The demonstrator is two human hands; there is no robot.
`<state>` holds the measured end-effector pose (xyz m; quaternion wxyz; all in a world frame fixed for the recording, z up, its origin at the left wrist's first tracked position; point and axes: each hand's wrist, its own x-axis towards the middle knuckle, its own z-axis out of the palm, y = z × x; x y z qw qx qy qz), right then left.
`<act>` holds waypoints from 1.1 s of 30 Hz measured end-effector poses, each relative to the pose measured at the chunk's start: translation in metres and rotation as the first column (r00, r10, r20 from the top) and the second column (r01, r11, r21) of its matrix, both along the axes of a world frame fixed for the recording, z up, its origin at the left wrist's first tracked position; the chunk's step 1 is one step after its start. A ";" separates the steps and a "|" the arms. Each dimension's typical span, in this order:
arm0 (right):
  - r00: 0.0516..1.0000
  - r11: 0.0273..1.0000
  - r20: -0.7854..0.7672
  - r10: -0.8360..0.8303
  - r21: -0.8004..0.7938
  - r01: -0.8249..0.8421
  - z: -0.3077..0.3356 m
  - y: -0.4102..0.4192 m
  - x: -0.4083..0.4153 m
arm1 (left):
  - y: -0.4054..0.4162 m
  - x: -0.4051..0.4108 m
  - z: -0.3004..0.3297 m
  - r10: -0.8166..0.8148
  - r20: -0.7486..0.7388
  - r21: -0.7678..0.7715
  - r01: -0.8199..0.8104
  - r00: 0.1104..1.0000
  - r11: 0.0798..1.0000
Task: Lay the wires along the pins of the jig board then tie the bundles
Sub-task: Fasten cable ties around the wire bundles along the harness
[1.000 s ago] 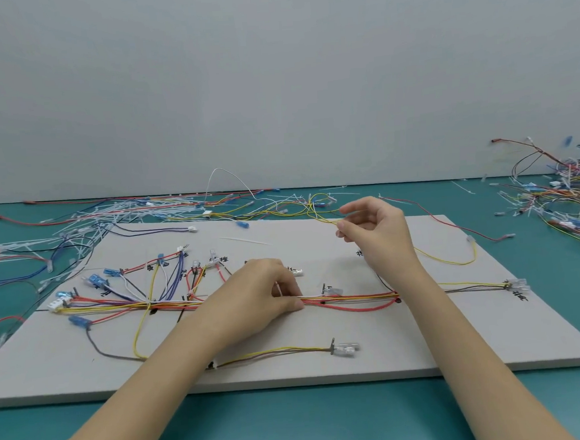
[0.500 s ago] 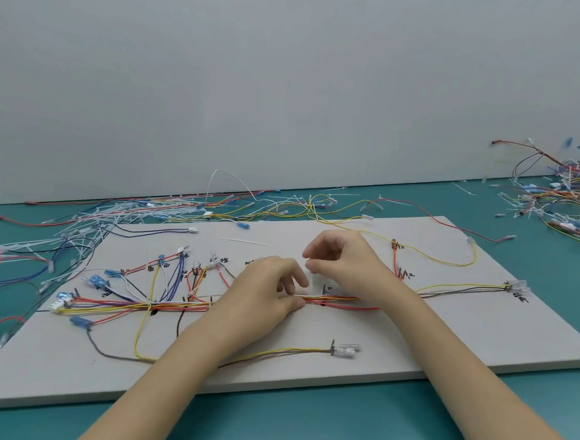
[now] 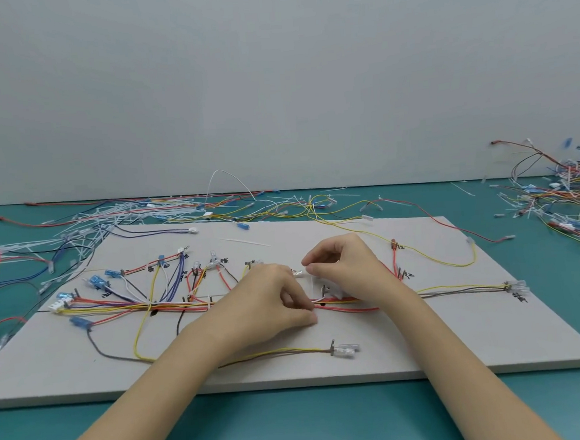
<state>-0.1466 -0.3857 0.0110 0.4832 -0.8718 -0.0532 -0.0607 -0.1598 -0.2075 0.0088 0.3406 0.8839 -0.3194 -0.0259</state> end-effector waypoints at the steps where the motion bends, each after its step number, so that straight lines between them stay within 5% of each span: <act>1: 1.000 1.000 -0.001 0.000 -0.004 0.000 0.000 0.000 0.000 | 0.001 0.000 0.001 -0.002 -0.022 0.003 0.002 1.000 1.000; 33: 1.000 1.000 -0.017 0.003 -0.014 -0.003 0.000 -0.003 0.001 | 0.002 -0.002 -0.001 -0.037 -0.056 -0.003 0.037 0.998 0.999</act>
